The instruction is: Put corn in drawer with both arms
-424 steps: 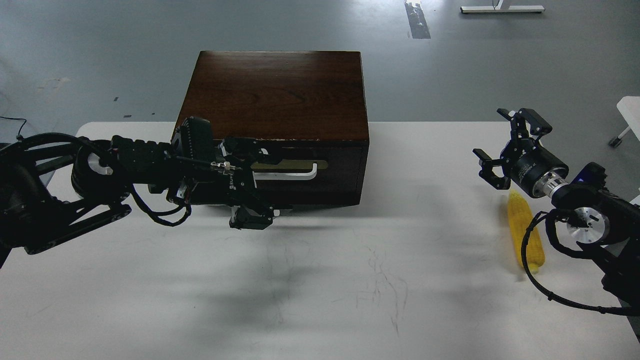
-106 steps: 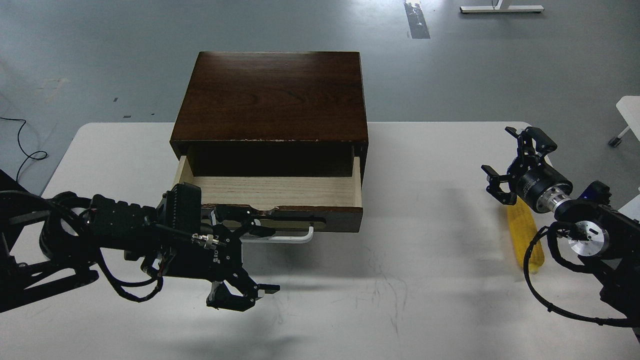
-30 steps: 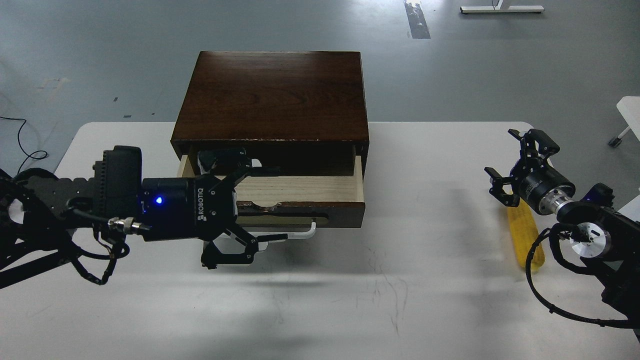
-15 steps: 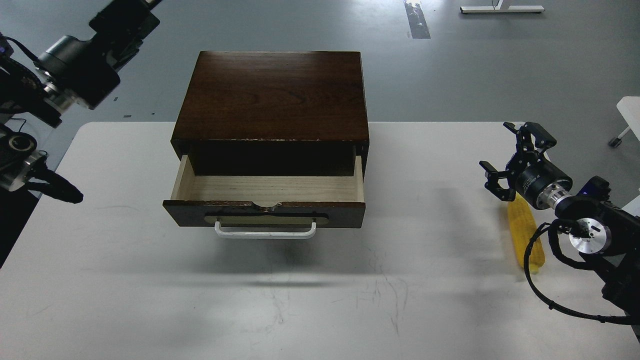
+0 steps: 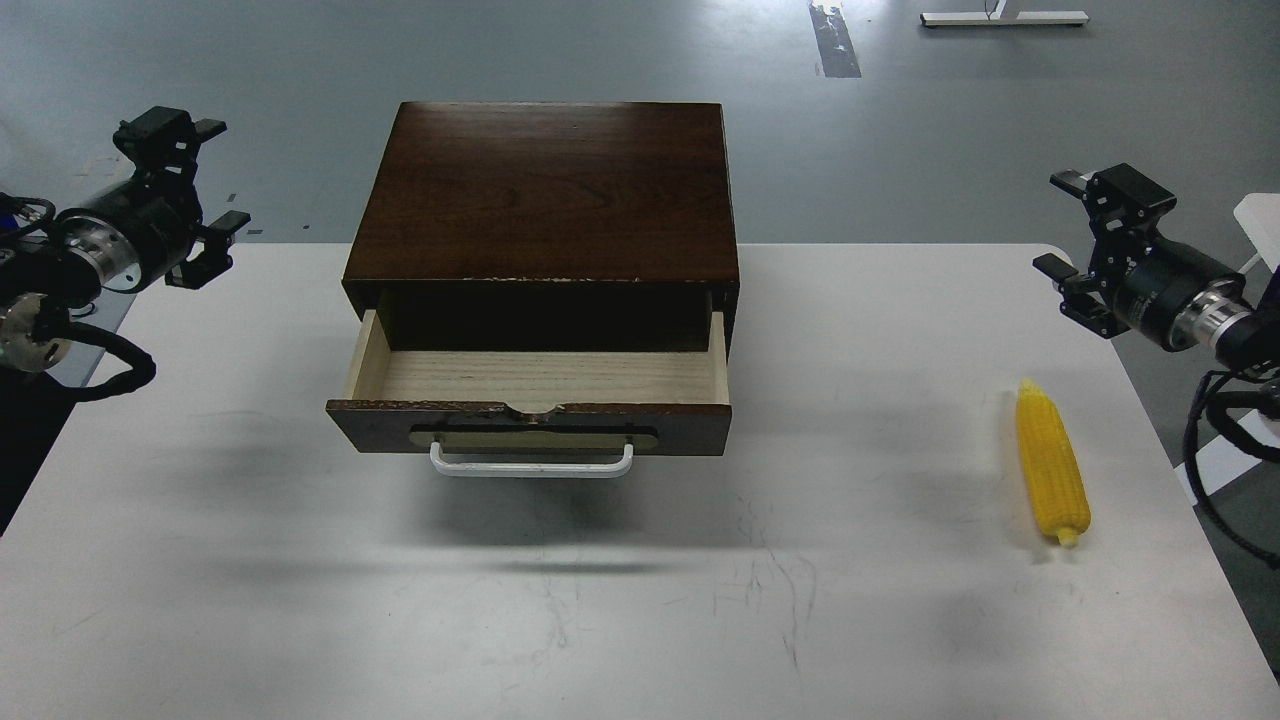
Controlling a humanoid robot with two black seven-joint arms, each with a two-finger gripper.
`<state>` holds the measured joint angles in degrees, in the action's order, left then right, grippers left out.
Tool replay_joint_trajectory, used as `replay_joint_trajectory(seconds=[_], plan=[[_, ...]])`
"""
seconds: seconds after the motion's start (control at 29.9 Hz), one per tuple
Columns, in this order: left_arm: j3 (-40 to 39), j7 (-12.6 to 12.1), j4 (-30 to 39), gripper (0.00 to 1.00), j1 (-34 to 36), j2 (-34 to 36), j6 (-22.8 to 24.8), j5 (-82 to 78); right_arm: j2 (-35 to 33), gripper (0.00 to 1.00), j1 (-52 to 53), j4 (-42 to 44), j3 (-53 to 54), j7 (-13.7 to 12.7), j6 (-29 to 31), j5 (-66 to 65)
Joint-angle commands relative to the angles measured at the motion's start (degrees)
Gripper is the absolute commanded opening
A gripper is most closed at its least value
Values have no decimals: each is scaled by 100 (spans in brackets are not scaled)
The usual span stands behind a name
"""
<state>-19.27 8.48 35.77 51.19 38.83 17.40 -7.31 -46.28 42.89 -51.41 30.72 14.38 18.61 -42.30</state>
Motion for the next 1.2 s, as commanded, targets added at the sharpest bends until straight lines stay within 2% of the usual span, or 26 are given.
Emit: replay_joint_trajectory(seconds=[0.0, 0.1, 0.3, 0.43, 0.57, 0.8, 0.87, 0.94, 0.97, 1.0, 1.17], plan=[[2, 5, -17, 99, -30, -60, 27, 10, -695, 100, 79, -736, -687, -110, -42, -1784], [11, 22, -17, 99, -30, -69, 27, 1, -1162, 99, 167, -1283, -1277, -111, -42, -2623], [11, 57, -17, 99, -30, -69, 27, -17, -1190, 96, 141, -1275, -1929, -260, -296, -2818], [20, 66, -17, 99, -39, -69, 27, -34, -1103, 94, 79, -1284, -2123, -330, -498, -2827], [28, 75, -17, 99, -92, -51, 27, -52, -856, 91, 70, -1275, -2272, -523, -569, -2845], [28, 93, -26, 99, -162, -34, -61, -60, -601, 90, 70, -1231, -2562, -585, -701, -2845], [28, 93, -26, 99, -188, -34, -70, -69, -557, 84, 79, -1179, -2650, -594, -744, -2845], [28, 101, -26, 99, -206, -25, -61, -69, -487, 63, 79, -1152, -2764, -594, -858, -2845], [28, 101, -26, 99, -206, -25, -61, -69, -487, 59, 79, -1135, -2799, -594, -876, -2845], [28, 93, -26, 99, -206, -25, -61, -69, -461, 51, 88, -1109, -2869, -594, -903, -2845], [28, 101, -26, 99, -206, -34, -70, -78, -390, 33, 88, -1091, -2975, -585, -912, -2845]])
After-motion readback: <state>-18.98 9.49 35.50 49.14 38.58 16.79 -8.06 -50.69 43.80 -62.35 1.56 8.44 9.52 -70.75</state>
